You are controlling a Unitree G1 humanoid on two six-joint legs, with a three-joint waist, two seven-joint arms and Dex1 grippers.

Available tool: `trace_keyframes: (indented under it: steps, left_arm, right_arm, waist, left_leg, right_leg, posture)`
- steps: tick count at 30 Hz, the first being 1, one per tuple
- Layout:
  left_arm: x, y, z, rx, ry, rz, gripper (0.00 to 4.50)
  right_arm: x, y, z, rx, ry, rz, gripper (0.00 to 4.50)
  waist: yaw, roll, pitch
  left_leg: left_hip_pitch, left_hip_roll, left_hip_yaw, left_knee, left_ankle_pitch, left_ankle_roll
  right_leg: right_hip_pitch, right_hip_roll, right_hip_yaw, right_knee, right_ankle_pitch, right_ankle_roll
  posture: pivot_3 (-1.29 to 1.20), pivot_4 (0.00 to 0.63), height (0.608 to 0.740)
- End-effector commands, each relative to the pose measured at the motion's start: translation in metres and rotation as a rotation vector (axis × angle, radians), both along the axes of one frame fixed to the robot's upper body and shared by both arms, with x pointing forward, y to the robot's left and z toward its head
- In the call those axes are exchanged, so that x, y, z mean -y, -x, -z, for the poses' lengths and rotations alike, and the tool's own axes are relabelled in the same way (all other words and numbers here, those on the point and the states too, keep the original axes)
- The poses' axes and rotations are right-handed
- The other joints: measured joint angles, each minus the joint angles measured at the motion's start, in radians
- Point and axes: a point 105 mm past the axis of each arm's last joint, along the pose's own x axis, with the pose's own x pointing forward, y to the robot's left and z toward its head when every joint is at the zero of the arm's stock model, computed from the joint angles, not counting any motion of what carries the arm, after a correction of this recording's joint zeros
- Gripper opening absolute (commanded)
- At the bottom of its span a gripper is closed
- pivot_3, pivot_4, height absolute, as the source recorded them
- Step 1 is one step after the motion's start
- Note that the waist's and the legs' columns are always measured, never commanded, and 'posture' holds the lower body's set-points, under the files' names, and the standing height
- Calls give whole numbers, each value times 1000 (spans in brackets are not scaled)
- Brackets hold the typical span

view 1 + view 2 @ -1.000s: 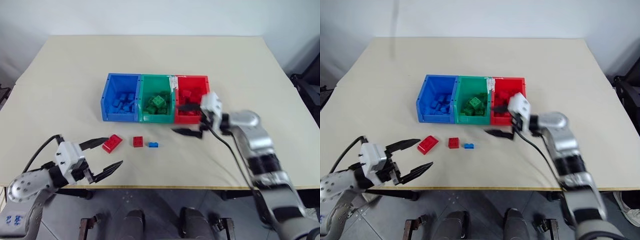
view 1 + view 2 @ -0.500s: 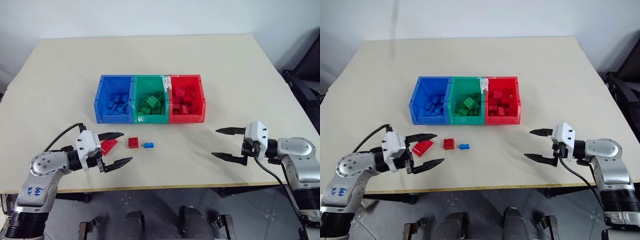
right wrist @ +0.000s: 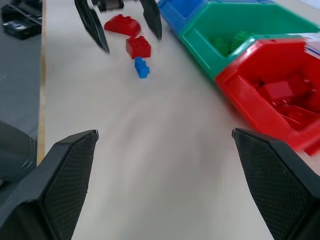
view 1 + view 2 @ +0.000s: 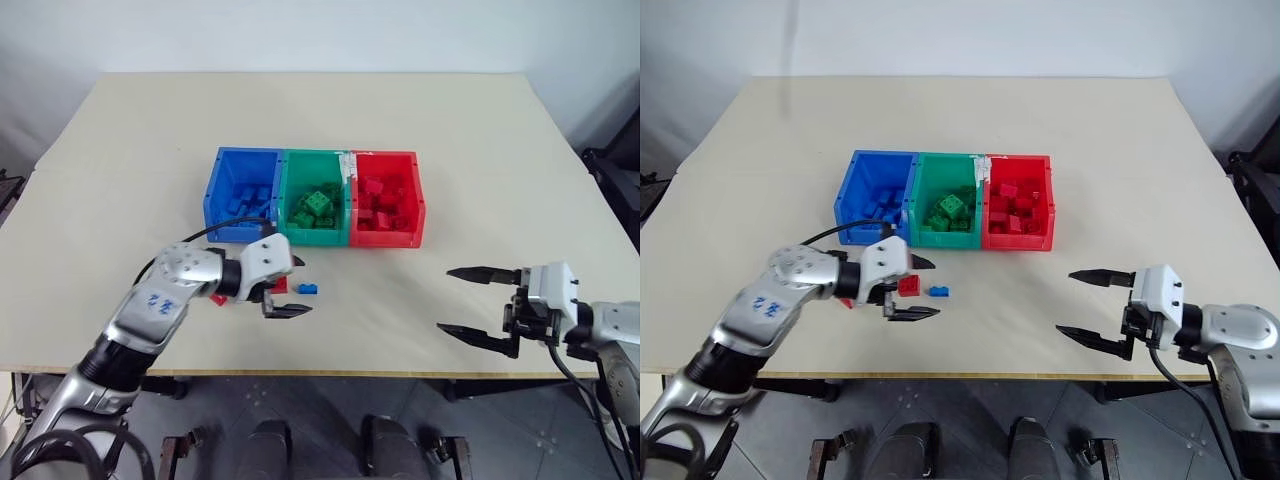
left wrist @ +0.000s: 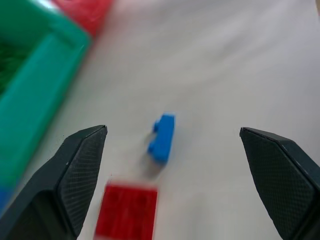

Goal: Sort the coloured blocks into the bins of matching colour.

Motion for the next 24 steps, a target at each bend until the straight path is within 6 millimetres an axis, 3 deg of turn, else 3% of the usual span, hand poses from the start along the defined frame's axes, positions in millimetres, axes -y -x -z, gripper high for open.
trace_keyframes:
  steps: [1,6,14,20,24]
  left_arm:
    - [5,-11,5,9,-94,2,4142]
    - [5,-19,11,0,-141,1,2780]
    - [9,-12,9,-23,-91,44,366]
    - [-6,-20,-32,118,147,-35,347]
    - [-32,-24,-68,225,373,-178,347]
  right_arm:
    - [-2,9,-12,47,-3,18,4500]
    - [-5,18,-11,41,7,32,4500]
    - [-7,20,-11,37,6,38,4500]
    - [-19,16,-23,77,-127,29,4500]
    - [-32,13,-31,114,-222,40,4500]
  waist:
    - [2,0,0]
    - [2,0,0]
    - [2,0,0]
    - [0,0,0]
    - [0,0,0]
  left_leg:
    - [0,0,0,0,0,0]
    - [0,0,0,0,0,0]
    - [0,0,0,2,0,0]
    - [0,0,0,2,0,0]
    - [0,0,0,2,0,0]
  right_leg:
    - [0,0,0,0,0,0]
    - [0,0,1,0,0,0]
    - [1,0,2,0,0,0]
    - [0,0,1,0,0,0]
    - [0,0,2,1,0,0]
  posture:
    - [0,150,740]
    - [0,150,740]
    - [0,150,740]
    - [0,150,740]
    - [0,150,740]
